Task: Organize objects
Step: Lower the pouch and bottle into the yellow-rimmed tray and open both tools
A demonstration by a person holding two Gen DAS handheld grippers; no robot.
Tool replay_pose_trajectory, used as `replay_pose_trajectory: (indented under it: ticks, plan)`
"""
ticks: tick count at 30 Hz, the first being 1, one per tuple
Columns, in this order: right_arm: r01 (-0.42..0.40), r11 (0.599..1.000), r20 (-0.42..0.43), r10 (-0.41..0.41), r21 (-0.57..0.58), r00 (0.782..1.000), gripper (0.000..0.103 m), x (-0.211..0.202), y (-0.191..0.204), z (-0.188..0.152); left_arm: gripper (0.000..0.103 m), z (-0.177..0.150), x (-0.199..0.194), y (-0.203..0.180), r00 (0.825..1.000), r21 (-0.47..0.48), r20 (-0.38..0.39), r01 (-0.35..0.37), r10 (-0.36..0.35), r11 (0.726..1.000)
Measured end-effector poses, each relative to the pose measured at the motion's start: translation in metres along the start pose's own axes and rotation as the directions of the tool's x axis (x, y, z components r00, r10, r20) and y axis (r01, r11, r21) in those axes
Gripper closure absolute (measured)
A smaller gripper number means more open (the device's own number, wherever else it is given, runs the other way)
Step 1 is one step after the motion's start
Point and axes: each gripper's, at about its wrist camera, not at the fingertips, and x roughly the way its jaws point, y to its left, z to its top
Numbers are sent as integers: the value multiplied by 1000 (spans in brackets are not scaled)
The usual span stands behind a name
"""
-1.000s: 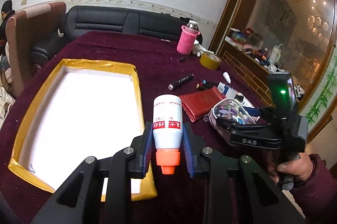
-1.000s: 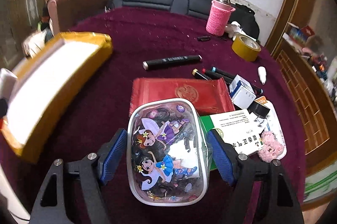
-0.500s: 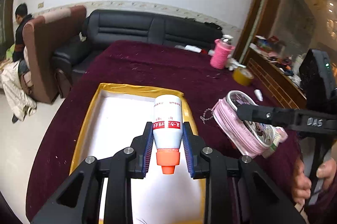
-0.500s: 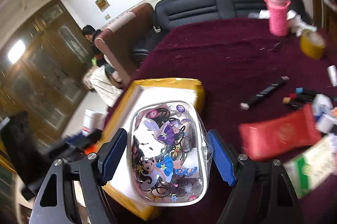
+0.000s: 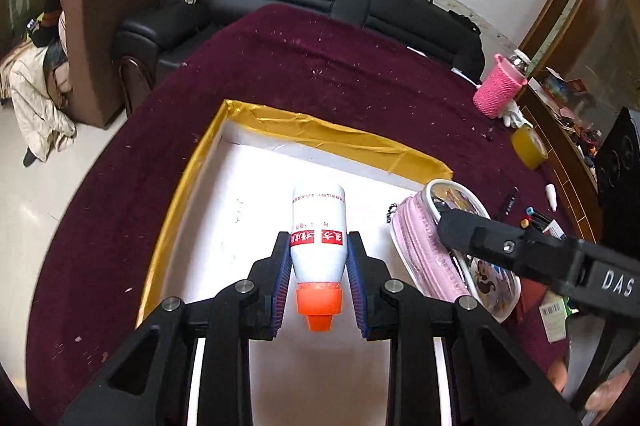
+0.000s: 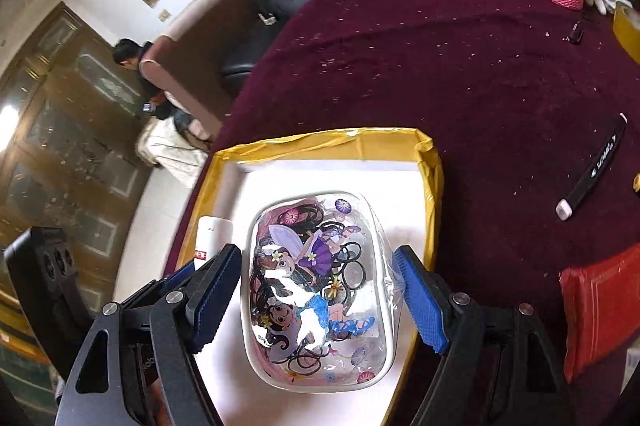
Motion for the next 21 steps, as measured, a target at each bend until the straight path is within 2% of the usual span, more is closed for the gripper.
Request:
replay_pose_trajectory:
  ticks: [4, 8, 19, 21]
  plan:
    - [19, 1000, -7, -19, 14, 1000, 20, 9, -9, 10, 77, 6, 18, -5, 1000, 11, -12, -1, 2, 1000]
    - [67, 997, 18, -67, -24, 998, 20, 11, -6, 13, 77, 14, 31, -4, 1000, 7, -19, -1, 2, 1000]
    - [132, 989, 57, -128, -71, 990, 19, 18, -1, 16, 77, 19, 44, 0, 999, -12, -31, -13, 13, 1000]
    - [135, 988, 62, -131, -75, 990, 19, 20, 1, 16, 73, 20, 45, 0, 999, -17, -30, -16, 16, 1000]
